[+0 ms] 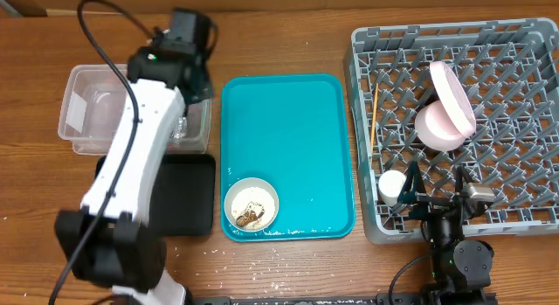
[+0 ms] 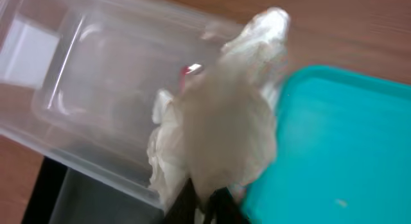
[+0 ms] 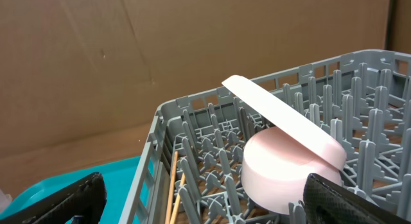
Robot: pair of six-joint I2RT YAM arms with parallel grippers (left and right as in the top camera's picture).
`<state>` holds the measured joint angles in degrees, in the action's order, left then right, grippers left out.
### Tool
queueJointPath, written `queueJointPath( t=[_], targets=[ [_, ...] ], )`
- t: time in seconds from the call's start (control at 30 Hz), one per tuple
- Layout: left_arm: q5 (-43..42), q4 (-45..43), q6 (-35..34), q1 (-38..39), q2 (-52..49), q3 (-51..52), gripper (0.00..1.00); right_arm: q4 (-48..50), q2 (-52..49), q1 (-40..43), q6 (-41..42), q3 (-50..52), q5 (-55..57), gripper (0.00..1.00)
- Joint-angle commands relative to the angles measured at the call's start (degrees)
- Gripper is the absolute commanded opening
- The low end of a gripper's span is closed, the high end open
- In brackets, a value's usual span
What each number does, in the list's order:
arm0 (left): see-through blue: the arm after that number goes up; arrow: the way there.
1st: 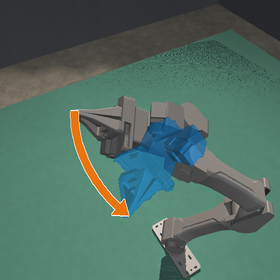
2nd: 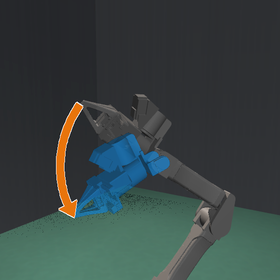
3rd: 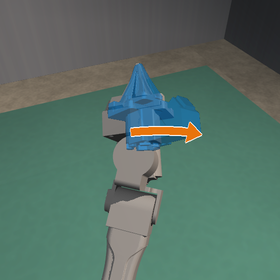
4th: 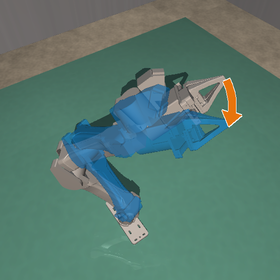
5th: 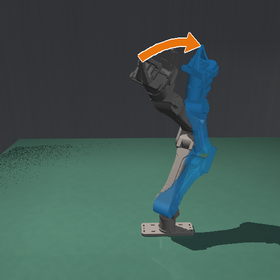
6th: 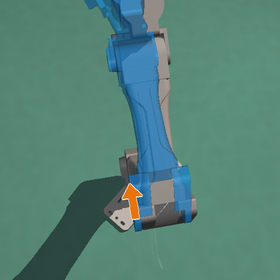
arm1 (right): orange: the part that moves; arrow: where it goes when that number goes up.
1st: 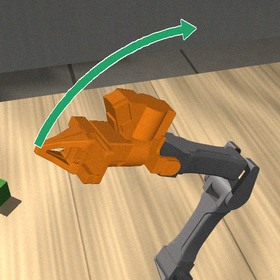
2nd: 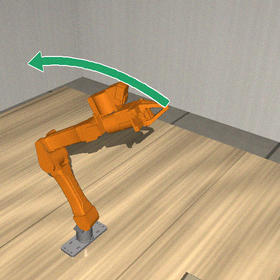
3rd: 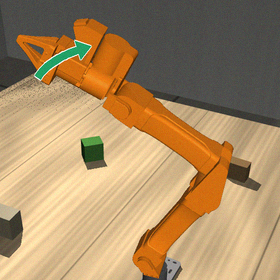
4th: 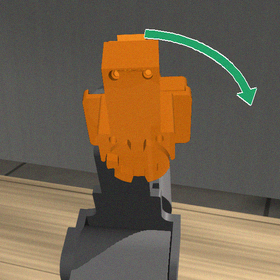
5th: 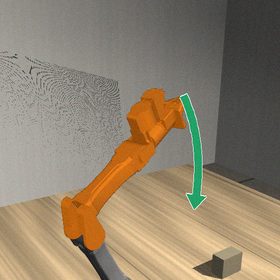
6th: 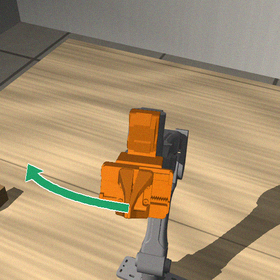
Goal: Sort waste into correct bins and load items into the dishwasher
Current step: 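Grasp the white tissue and drop it into the clear bin, then grasp the white rice bowl with the left gripper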
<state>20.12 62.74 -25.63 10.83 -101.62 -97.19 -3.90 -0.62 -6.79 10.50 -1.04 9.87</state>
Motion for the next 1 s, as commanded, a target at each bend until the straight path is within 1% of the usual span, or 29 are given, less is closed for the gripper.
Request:
queueJointPath(
  t=[0.0,0.07,0.1,0.13,0.17,0.2,0.23,0.27,0.37,0.43,0.53,0.57,0.6,0.63,0.67,0.8,0.9,0.97],
  targets=[
    [-1.09,0.52,5.66,-2.32,-4.02,1.79,0.34,0.42,0.46,0.11,0.15,0.59,-0.04,1.00],
    [-1.68,5.79,5.88,-2.03,-2.38,-1.75,0.43,0.42,0.46,0.11,0.15,0.59,-0.04,1.00],
    [-4.68,9.25,5.92,-1.44,-1.07,-4.74,0.55,0.42,0.46,0.11,0.15,0.59,-0.04,1.00],
    [-8.35,12.41,5.97,-0.96,0.31,-7.45,0.58,0.42,0.46,0.11,0.15,0.59,-0.04,1.00],
    [-13.88,15.47,6.01,-0.35,2.34,-10.10,0.58,0.42,0.46,0.11,0.15,0.59,-0.04,1.00],
    [-16.17,16.17,6.01,0.02,3.43,-10.62,0.57,0.42,0.46,0.11,0.15,0.59,-0.04,1.00],
    [-19.93,16.98,5.90,1.27,6.08,-10.62,0.55,0.42,0.46,0.11,0.15,0.59,-0.04,1.00],
    [-20.85,17.64,5.46,2.78,7.69,-10.54,0.52,0.42,0.46,0.11,0.15,0.59,-0.04,1.00],
    [-18.12,20.28,2.27,9.09,9.77,-9.11,0.51,0.42,0.46,0.11,0.15,0.59,-0.04,1.00],
    [-15.72,21.62,-1.79,15.54,9.81,-4.83,0.50,0.42,0.46,0.11,0.15,0.59,-0.04,1.00],
    [-15.47,16.59,-7.30,23.23,9.77,6.43,0.47,0.42,0.46,0.11,0.15,0.59,-0.04,1.00],
    [-15.50,12.94,-10.25,26.10,9.75,12.59,0.45,0.42,0.46,0.11,0.15,0.59,-0.04,1.00],
    [-15.67,9.70,-12.37,28.13,9.68,17.38,0.40,0.42,0.46,0.11,0.15,0.59,-0.04,1.00],
    [-15.72,6.95,-14.23,29.83,9.55,21.09,0.29,0.42,0.46,0.11,0.15,0.59,-0.04,1.00],
    [-15.69,4.94,-15.52,31.19,9.35,23.56,0.26,0.42,0.46,0.11,0.15,0.59,-0.04,1.00],
    [-13.44,-3.34,-16.20,35.67,7.39,29.83,0.24,0.42,0.46,0.11,0.15,0.59,-0.04,1.00],
    [-13.20,-4.15,-16.17,36.11,4.76,30.69,0.24,0.42,0.46,0.11,0.15,0.59,-0.04,1.00],
    [-10.45,-4.90,-16.15,36.06,1.51,30.71,0.24,0.42,0.46,0.11,0.15,0.59,-0.04,1.00]
  ],
)
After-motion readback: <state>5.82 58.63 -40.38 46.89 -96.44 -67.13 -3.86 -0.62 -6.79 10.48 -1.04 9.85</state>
